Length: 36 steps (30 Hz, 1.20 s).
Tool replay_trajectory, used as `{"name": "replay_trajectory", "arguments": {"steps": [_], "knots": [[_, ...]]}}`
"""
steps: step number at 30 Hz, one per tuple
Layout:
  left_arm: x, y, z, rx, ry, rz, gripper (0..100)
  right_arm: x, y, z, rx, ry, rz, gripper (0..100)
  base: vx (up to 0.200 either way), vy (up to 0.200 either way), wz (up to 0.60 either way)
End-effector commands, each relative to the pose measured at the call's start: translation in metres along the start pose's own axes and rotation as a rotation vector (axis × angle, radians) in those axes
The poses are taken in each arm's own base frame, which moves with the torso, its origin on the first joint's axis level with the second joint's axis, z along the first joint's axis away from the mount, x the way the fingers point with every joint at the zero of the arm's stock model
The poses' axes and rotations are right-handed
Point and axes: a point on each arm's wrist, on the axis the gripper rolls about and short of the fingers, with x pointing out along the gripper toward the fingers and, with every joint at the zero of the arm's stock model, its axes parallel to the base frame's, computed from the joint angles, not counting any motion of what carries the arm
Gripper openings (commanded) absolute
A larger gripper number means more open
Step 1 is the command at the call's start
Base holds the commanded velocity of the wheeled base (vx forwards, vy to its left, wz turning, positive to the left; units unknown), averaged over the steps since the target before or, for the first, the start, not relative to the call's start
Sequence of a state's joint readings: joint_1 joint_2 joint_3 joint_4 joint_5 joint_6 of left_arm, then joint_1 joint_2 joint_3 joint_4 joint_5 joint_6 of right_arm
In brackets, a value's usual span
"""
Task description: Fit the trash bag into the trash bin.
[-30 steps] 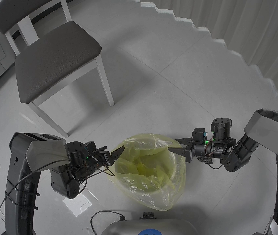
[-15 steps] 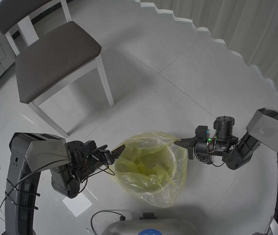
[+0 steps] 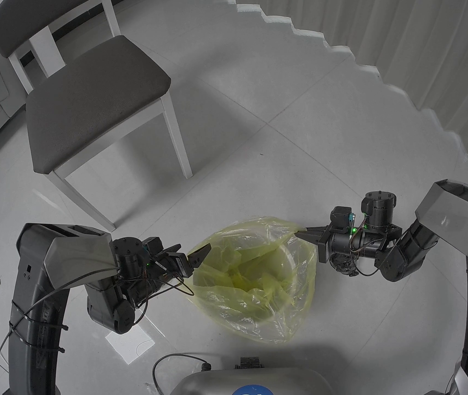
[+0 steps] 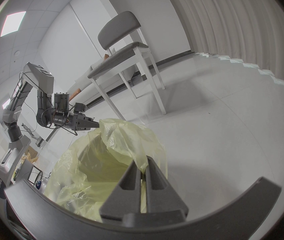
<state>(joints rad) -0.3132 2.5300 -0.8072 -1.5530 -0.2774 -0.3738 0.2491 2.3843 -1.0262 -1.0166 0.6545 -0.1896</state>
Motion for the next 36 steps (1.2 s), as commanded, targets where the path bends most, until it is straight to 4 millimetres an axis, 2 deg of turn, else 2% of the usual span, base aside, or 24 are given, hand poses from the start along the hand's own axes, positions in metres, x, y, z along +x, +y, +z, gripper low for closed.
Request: {"name": "replay_trajectory", "arguments": {"steps": [1, 11, 20, 27, 36], "knots": [[0.001, 0.001, -0.001, 0.004, -0.011, -0.003, 100, 0.007, 0.0, -0.017, 0.018, 0.032, 0.01, 0, 0.0, 0.0, 0.0], [0.001, 0.002, -0.003, 0.002, -0.006, 0.001, 100, 0.014, 0.007, -0.037, 0.025, 0.076, 0.035, 0, 0.0, 0.0, 0.0], [0.005, -0.007, 0.005, 0.015, -0.033, -0.031, 100, 0.01, 0.01, -0.038, 0.01, 0.088, 0.038, 0, 0.0, 0.0, 0.0], [0.017, -0.026, 0.011, 0.066, -0.066, -0.101, 100, 0.007, 0.01, -0.03, 0.0, 0.075, 0.034, 0, 0.0, 0.0, 0.0], [0.022, -0.026, 0.002, 0.112, -0.052, -0.112, 100, 0.001, 0.004, -0.009, -0.03, 0.025, 0.011, 0, 0.0, 0.0, 0.0]]}}
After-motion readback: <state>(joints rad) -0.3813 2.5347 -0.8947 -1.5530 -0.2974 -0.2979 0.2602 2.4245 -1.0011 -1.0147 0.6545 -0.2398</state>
